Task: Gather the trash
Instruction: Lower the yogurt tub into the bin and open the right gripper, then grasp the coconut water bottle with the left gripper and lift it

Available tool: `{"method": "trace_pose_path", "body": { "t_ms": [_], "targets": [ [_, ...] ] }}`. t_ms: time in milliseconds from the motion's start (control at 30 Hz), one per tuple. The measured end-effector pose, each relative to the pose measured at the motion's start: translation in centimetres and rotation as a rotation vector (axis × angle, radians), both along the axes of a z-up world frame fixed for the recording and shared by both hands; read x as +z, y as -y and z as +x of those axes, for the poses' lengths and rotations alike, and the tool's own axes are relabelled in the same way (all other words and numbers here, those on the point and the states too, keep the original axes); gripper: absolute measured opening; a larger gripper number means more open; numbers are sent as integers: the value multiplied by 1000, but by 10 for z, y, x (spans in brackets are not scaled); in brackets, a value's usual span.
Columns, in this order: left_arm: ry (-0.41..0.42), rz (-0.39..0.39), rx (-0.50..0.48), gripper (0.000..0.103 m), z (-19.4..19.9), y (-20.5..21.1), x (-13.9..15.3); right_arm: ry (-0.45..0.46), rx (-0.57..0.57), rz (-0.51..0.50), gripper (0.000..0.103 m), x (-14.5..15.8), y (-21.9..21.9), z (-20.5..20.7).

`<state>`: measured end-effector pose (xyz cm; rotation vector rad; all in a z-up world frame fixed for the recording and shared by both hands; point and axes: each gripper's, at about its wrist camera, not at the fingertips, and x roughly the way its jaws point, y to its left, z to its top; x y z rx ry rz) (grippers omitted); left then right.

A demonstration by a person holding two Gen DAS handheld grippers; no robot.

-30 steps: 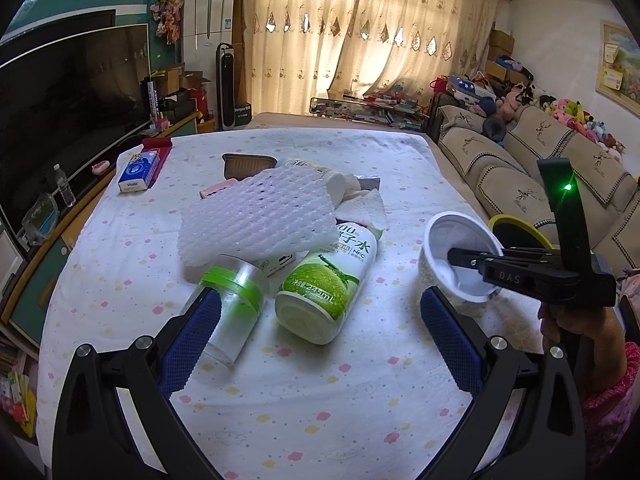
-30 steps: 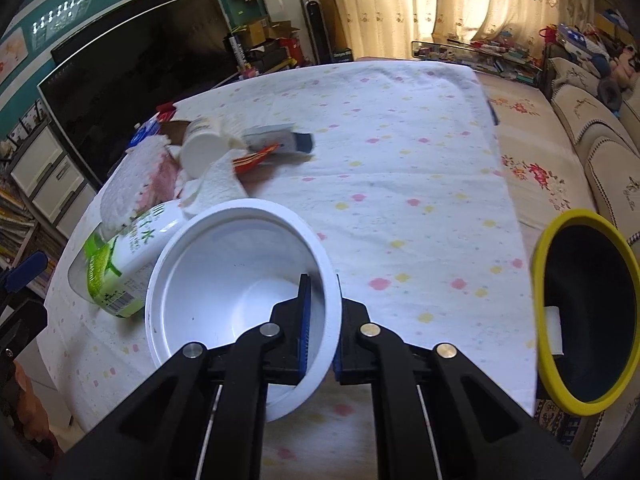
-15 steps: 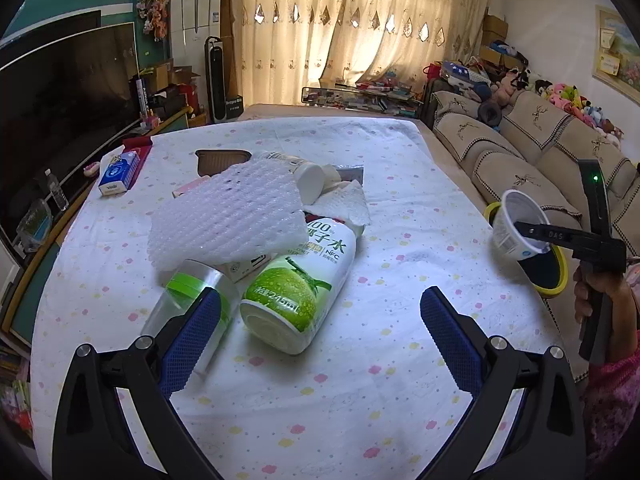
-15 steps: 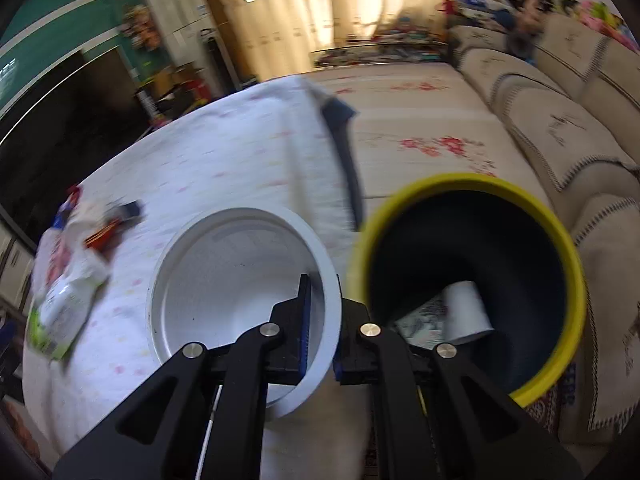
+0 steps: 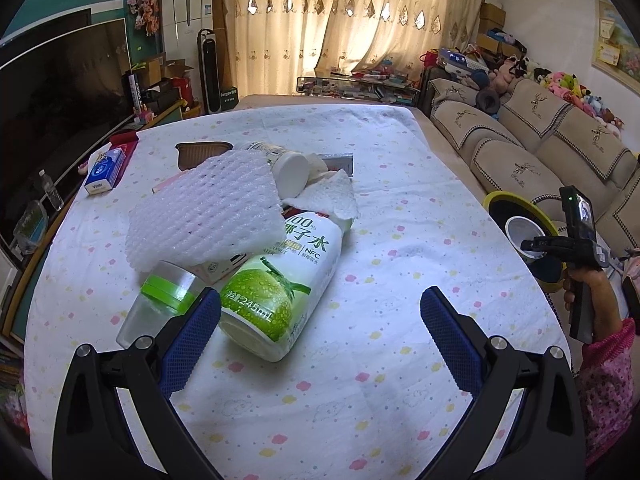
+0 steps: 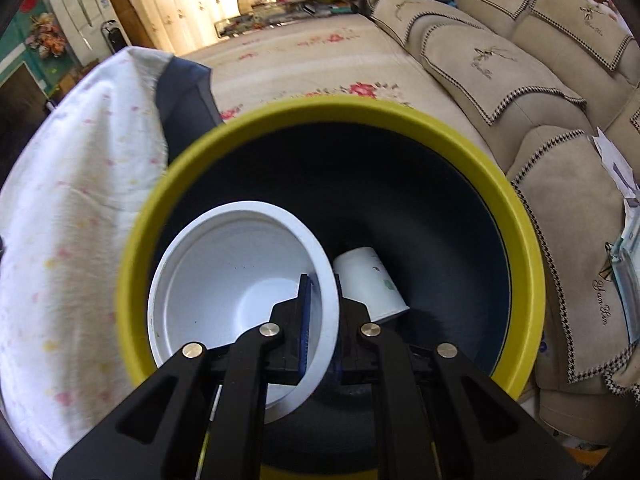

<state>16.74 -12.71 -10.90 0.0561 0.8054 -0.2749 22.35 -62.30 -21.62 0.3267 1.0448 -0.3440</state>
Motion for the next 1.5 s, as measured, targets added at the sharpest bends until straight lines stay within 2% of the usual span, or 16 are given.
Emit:
{"method": "trace_pose_path", "body": {
  "t_ms": [233, 567, 767, 1100, 1267, 1500],
  "targets": [
    [-9, 4, 6, 98, 3, -1, -3, -19, -24, -16, 20, -10, 7, -1],
    [-22, -2, 19, 98, 6, -11, -7, 7, -10, -32, 21, 2, -5, -11],
    [-19, -16, 6, 98, 14, -20, -7, 18, 9, -29, 25, 7, -11, -12],
    [-104, -67, -87, 98, 31, -22, -24, 18, 22, -17, 26, 7, -13, -11],
    [-131, -70, -137, 98, 30, -10, -29, 18, 29, -13, 27, 7, -15, -9],
    [-127, -20, -100, 97, 48, -1, -35, 19, 41, -8, 27, 6, -20, -8]
  ]
}}
